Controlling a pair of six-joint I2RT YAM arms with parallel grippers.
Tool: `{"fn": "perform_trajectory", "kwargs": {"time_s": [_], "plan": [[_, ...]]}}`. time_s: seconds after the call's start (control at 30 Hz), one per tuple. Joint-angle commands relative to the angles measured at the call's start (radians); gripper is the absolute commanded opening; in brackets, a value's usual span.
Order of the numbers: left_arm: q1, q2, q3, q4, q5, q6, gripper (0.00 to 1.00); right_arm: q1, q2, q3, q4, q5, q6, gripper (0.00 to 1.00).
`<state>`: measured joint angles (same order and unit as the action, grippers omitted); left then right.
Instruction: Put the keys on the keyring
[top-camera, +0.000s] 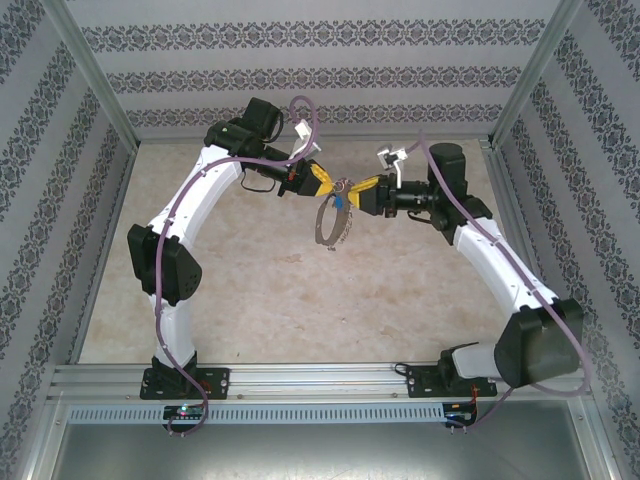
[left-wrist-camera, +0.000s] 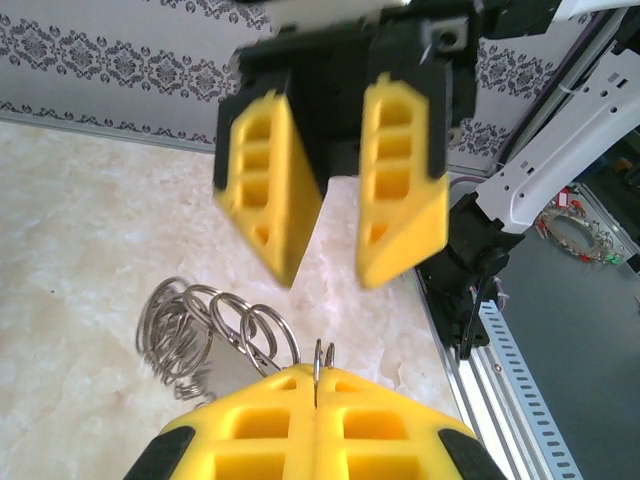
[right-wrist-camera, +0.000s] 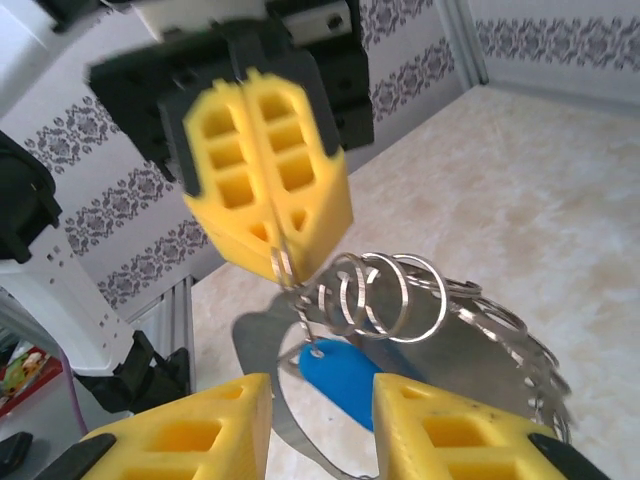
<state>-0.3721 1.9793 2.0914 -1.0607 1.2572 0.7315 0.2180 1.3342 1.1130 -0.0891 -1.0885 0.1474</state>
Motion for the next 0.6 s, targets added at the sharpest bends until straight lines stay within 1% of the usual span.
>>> {"fn": "perform_trajectory", "kwargs": {"time_s": [0.0,0.47,0.53,0.57], "plan": [[0.001,-0.045,0.002,0.028,0.057,-0.001,0.0,0.009,-0.001,0.012,0.023,-0.014,-0.005,0.33],[0.001,-0.045,0.015,0.034,0.073,-0.013,0.0,0.065,0.113,0.083,0.052,-0.032,0.0,0.33],[0.001,-0.043,0.015,0.036,0.076,-0.015,0.0,0.073,0.126,0.091,0.054,-0.034,0.001,0.32],[0.001,-0.043,0.015,0.037,0.077,-0.015,0.0,0.075,0.131,0.093,0.056,-0.037,0.001,0.28]]}}
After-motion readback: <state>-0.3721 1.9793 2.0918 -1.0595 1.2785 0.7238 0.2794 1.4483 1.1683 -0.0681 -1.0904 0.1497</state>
